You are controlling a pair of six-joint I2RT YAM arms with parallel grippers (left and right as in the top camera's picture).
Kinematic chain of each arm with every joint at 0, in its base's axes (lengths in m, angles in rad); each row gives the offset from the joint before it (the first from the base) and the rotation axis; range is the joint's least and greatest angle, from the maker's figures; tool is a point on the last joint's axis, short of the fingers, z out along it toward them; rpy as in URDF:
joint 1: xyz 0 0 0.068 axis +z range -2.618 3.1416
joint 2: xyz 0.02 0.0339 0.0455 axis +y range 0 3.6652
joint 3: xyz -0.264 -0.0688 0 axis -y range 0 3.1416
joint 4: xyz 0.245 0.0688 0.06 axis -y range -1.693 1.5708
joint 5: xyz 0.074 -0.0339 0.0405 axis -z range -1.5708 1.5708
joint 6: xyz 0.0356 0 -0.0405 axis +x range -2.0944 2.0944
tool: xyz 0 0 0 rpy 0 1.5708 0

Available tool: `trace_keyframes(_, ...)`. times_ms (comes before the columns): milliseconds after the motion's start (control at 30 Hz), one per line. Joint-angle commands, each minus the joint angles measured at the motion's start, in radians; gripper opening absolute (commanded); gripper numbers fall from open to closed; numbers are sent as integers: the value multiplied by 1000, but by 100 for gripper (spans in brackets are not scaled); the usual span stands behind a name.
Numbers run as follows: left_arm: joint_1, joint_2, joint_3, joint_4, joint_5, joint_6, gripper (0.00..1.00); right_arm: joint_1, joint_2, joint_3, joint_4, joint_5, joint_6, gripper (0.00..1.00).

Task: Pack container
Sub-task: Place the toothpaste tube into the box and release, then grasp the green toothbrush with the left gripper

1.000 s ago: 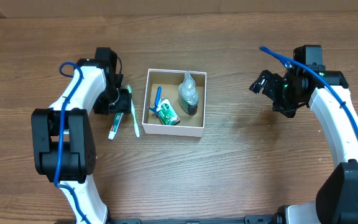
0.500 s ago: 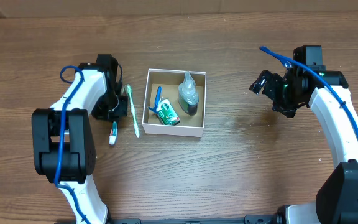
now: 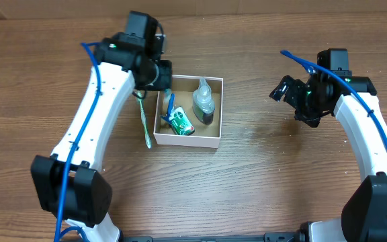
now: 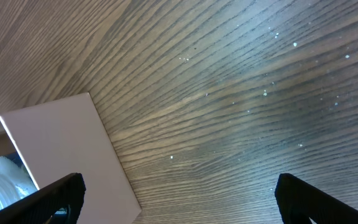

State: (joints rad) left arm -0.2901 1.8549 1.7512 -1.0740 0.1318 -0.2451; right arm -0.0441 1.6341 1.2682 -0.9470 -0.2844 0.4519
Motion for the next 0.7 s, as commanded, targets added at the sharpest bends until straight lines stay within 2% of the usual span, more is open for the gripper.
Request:
trace_keyframes(0, -47, 45, -55, 21, -12, -90, 15, -2, -22, 3, 2, -2, 1, 100)
trace_keyframes(133, -31, 48, -74, 2, -28, -103, 17, -2, -22, 3, 2, -2, 1, 100)
trace_keyframes(200, -8, 48, -73, -26, -39, -103, 22, -2, -22, 3, 2, -2, 1, 100)
trace_keyframes(333, 66, 48, -73, -82, -101, -103, 24, -2, -22, 3, 2, -2, 1, 100)
trace_keyframes(400, 108, 48, -76, -87, -135, -103, 28, -2, -22, 3, 2, -2, 1, 100)
trace_keyframes(500, 147, 49, -132, -29, -142, -103, 43, -2, -22, 3, 2, -2, 1, 100)
trace_keyframes(667, 160, 58, -374, 179, -137, -169, 56, -2, -22, 3, 2, -2, 1, 100)
